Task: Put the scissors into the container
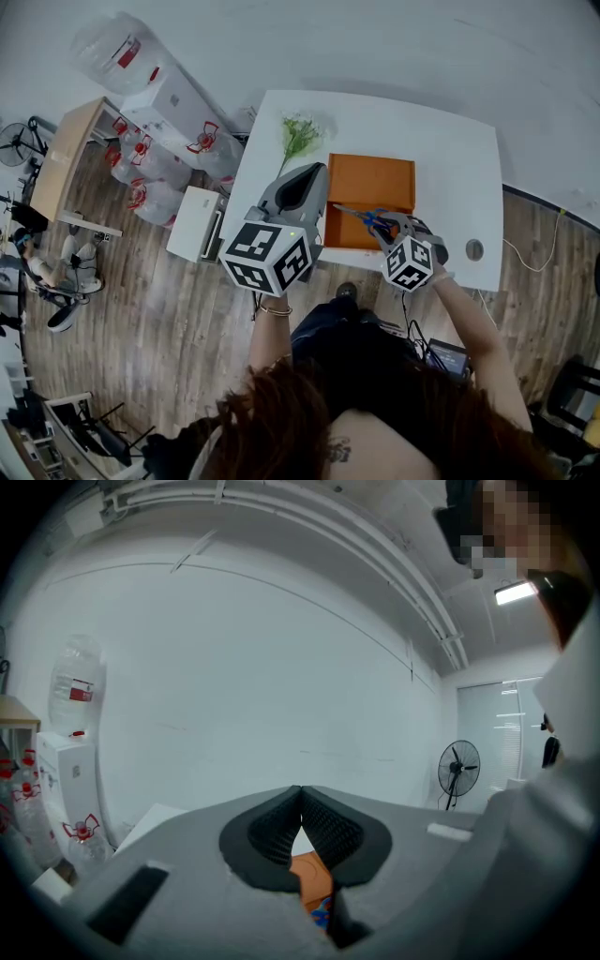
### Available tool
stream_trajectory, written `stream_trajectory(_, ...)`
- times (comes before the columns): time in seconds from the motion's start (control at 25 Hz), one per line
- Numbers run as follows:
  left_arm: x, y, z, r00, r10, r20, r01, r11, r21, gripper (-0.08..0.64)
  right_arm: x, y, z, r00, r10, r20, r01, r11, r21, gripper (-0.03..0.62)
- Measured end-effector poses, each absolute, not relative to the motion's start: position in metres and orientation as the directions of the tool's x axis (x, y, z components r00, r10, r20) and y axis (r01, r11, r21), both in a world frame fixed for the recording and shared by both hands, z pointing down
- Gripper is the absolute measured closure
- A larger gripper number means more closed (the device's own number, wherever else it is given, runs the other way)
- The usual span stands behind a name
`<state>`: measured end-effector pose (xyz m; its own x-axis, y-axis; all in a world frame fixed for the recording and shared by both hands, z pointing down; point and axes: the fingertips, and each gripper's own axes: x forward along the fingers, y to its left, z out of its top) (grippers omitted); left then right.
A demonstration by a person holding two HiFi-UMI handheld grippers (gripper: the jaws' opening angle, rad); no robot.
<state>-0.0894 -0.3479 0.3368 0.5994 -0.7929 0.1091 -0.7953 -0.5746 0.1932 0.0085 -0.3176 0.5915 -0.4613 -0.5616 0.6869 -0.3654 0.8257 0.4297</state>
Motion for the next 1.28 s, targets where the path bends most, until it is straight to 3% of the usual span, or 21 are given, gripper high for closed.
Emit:
stream_trajectory(0.64,-0.102,-0.367,0.347,0.603,-0.788,0.122,-0.791,-0.572,0.216,0.543,0.008,-0.330,0.662,-0.324,-0.406,0.855,-0.240,0.909,0.341,0.511)
stream_trajectory(1.28,-0.103,-0.380,0.361,0.603,-0.785,0.143,-0.791,-0.566,0.230,0.544,0.010,-0.342,0.687,-0.253,-0.333,0.908,-0.244,0.930,0.273,0.508)
